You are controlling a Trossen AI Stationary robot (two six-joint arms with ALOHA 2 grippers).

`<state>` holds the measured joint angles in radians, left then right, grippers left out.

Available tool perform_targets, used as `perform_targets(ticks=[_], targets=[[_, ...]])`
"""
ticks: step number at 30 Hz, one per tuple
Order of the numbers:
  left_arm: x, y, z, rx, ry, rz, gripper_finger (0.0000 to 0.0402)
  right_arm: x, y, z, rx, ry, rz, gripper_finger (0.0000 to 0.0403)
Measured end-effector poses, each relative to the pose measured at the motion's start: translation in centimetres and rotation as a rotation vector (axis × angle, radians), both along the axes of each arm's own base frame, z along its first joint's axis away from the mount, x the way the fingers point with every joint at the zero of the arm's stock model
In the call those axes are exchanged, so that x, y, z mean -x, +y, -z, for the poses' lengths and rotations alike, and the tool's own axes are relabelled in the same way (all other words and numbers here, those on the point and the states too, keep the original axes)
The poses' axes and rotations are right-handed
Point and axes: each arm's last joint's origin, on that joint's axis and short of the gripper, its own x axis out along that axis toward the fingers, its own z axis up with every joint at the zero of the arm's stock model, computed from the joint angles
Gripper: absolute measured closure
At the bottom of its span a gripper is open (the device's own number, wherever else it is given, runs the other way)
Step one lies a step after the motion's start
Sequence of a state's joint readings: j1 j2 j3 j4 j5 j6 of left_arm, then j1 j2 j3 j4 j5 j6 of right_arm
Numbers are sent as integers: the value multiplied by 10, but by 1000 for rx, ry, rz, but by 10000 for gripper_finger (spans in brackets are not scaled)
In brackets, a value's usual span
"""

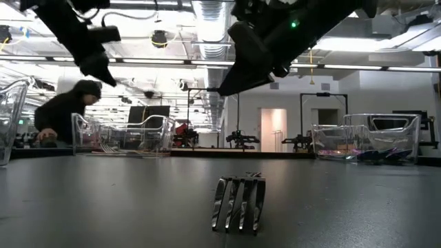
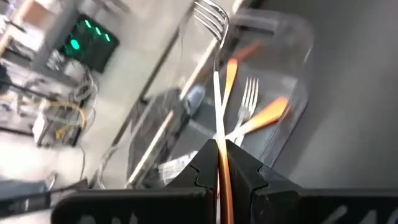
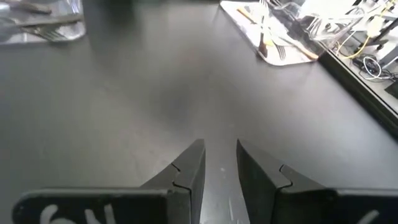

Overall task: Sort silverware by color (type)
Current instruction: Put the orange fork into the top left transparent bin

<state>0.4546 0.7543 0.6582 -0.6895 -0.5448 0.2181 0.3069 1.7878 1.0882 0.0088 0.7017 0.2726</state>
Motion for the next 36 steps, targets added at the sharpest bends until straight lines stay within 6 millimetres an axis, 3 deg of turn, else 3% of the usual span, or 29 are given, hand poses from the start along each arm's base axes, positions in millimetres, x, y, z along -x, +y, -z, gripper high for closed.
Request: perform_targets(ticks=[9, 15, 29, 36], targets=[[-6, 39, 27, 113, 209, -98, 401, 1, 2, 0, 1, 5, -6, 290], [-13, 56, 41, 174, 239, -69, 401, 2, 2, 2, 10, 32, -8, 290], [-22, 68, 46, 155, 199, -87, 398, 4, 1, 4, 2, 50, 5, 290], [-22, 70, 45, 101, 219, -126, 352, 4, 1, 4, 1, 51, 7, 290]])
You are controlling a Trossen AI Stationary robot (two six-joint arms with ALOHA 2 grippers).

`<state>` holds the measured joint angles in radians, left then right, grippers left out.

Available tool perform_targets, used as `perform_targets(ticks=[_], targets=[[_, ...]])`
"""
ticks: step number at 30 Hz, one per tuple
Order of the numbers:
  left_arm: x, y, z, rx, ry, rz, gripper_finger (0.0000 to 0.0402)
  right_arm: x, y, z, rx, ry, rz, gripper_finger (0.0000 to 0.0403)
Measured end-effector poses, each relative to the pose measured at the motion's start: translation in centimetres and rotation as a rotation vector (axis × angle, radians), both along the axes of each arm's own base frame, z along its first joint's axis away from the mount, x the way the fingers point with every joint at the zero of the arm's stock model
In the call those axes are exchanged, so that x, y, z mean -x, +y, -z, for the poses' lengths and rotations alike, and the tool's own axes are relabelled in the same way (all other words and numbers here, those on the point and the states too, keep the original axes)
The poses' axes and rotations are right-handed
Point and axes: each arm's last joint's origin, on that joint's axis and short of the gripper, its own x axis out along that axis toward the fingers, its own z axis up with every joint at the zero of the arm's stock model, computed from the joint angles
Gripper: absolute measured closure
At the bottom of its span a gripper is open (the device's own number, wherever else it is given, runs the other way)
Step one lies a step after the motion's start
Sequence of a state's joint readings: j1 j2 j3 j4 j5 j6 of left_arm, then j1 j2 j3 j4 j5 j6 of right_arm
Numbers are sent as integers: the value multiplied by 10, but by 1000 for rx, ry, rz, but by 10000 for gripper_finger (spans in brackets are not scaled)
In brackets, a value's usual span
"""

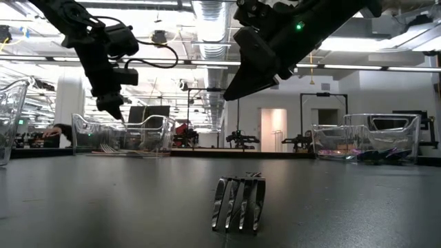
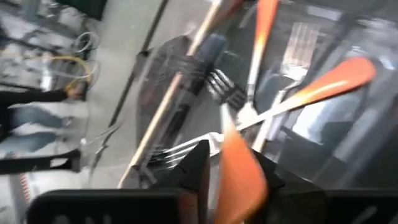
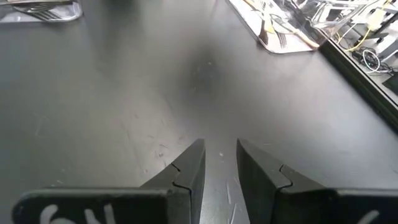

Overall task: Sort silverware by color (type)
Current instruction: Put the orange fork into the top left transparent bin, then put the black fork into the bottom transparent bin

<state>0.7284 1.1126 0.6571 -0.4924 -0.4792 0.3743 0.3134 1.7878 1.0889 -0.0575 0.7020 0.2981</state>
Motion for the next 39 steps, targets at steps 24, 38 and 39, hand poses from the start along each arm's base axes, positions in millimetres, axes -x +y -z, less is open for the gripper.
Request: perform_targets(ticks=[24, 38, 39], targets=[[-30, -47, -15, 58, -347, 84, 271, 7, 2, 8, -88, 77, 0, 290], [-60, -126, 5, 166, -644, 339, 291, 30, 15, 39, -250, 176, -109, 290], [-61, -132, 5, 171, -667, 367, 291, 29, 16, 38, -252, 162, -123, 290]])
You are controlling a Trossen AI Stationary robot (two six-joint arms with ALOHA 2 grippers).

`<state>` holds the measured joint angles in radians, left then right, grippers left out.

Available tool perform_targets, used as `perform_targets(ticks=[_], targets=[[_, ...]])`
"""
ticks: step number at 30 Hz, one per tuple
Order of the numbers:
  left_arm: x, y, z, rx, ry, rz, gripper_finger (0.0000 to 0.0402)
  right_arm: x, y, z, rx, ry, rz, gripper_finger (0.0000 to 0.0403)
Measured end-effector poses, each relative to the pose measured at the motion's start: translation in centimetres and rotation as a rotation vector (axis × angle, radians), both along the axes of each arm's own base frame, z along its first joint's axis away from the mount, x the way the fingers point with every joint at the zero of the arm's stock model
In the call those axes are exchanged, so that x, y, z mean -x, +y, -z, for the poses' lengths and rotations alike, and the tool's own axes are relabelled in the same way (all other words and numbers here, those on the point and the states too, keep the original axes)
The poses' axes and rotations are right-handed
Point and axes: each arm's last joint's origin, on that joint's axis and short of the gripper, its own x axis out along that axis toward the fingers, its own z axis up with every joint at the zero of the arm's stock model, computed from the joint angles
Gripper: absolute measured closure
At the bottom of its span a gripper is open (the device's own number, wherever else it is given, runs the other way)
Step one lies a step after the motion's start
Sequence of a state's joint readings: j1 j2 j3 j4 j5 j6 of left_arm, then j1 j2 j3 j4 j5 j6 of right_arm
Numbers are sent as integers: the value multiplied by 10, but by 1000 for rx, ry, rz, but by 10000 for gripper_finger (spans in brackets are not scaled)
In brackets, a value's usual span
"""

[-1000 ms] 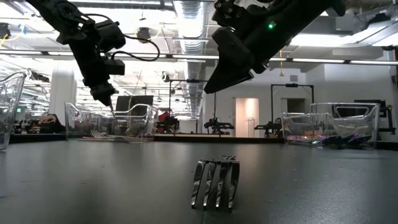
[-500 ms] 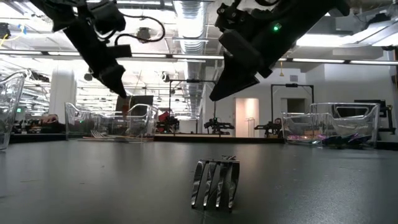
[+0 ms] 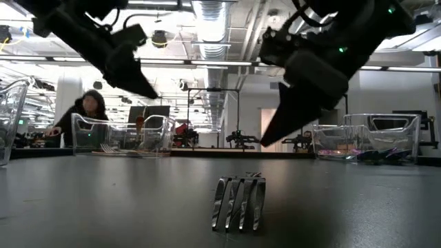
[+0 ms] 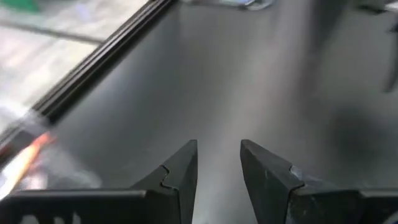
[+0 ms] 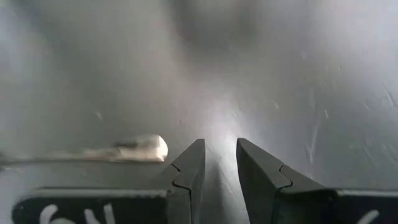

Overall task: Sort silverware by color (type)
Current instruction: Put the black fork into the bottom transparent bin

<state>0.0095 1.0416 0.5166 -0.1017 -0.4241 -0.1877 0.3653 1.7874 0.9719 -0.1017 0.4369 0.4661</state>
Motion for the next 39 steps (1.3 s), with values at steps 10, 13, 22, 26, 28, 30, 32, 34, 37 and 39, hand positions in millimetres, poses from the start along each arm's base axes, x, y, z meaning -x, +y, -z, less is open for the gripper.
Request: perform_targets(ticks=[10, 13, 22, 26, 28, 30, 32, 34, 37, 39], targets=[[-8, -44, 8, 22, -126, 179, 291, -8, 3, -6, -19, -62, -132, 290], [-8, -53, 8, 29, -136, 217, 291, -9, 6, -7, -17, -59, -213, 290], [-14, -75, 3, 39, -245, 313, 291, -15, 19, -17, 15, -173, -550, 289], [-26, -83, 11, 24, -285, 343, 288, -18, 18, -21, 32, -217, -627, 275], [-32, -87, 18, 24, -293, 349, 282, -18, 19, -22, 26, -227, -640, 256], [-37, -89, 24, 24, -301, 340, 272, -18, 20, -22, 21, -226, -645, 233], [-41, -90, 31, 37, -298, 334, 261, -16, 22, -21, 21, -218, -654, 209], [-43, -91, 36, 50, -288, 326, 253, -15, 24, -21, 39, -214, -677, 188], [-48, -93, 35, 47, -286, 326, 245, -14, 28, -20, 68, -214, -713, 171], [-50, -93, 33, 27, -285, 336, 244, -13, 30, -20, 75, -215, -725, 169]])
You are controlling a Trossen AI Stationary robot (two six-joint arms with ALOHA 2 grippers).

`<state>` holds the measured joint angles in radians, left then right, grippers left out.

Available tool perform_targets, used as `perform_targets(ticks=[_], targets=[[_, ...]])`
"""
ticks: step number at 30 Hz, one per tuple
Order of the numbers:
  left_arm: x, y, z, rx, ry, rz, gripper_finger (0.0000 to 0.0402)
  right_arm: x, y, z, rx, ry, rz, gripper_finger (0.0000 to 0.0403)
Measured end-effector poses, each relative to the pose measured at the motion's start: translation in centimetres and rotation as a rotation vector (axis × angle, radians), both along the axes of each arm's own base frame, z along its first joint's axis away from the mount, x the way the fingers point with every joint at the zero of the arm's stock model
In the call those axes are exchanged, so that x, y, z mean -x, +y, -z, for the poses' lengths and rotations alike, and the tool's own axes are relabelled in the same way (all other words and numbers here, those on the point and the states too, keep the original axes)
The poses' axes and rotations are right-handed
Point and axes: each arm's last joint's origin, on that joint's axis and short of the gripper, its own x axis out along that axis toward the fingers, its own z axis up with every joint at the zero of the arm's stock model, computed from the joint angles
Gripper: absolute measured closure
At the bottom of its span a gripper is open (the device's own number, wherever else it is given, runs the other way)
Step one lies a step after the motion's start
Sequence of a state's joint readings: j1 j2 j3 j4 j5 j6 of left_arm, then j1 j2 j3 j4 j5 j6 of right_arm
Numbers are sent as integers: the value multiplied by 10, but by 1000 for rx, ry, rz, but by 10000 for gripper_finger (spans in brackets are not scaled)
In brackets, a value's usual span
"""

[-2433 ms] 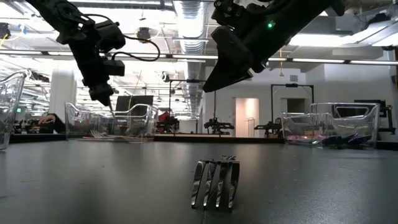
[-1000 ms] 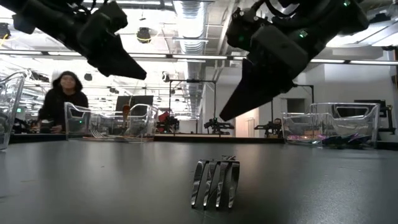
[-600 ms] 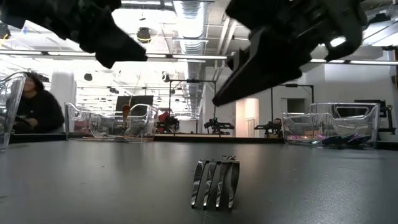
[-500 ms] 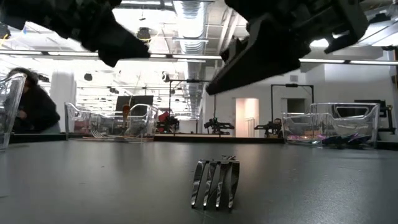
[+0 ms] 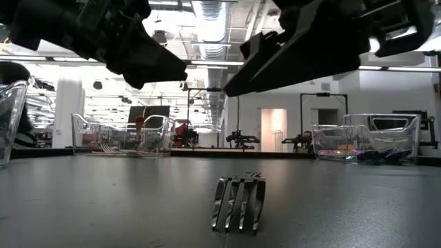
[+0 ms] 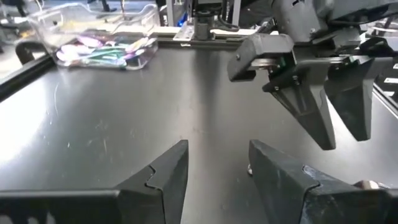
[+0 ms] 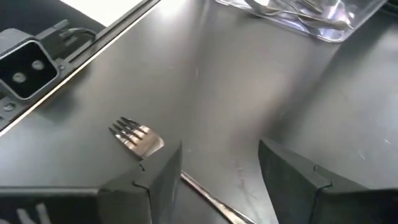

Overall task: Sort silverware by color (type)
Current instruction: Put the black fork into the bottom transparent bin

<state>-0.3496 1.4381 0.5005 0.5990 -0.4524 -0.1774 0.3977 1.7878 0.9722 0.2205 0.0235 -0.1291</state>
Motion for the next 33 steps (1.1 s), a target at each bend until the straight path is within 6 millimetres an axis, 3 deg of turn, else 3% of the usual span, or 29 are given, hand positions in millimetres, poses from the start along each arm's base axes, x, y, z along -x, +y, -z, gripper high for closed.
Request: perform_targets(ticks=[5, 14, 20, 26, 33], targets=[[-3, -1, -4, -41, -2, 14, 243, 1, 0, 1, 2, 17, -1, 178], [3, 2, 10, -55, 135, -39, 243, 8, 12, 3, -27, 57, -69, 188], [3, 3, 11, -45, 138, -58, 243, 8, 14, 4, -29, 49, -73, 188], [3, 2, 10, -16, 128, -55, 243, -7, 19, 22, -77, -5, -57, 188], [5, 7, 16, -58, 186, -110, 243, -17, 29, 44, 33, -6, -138, 189]])
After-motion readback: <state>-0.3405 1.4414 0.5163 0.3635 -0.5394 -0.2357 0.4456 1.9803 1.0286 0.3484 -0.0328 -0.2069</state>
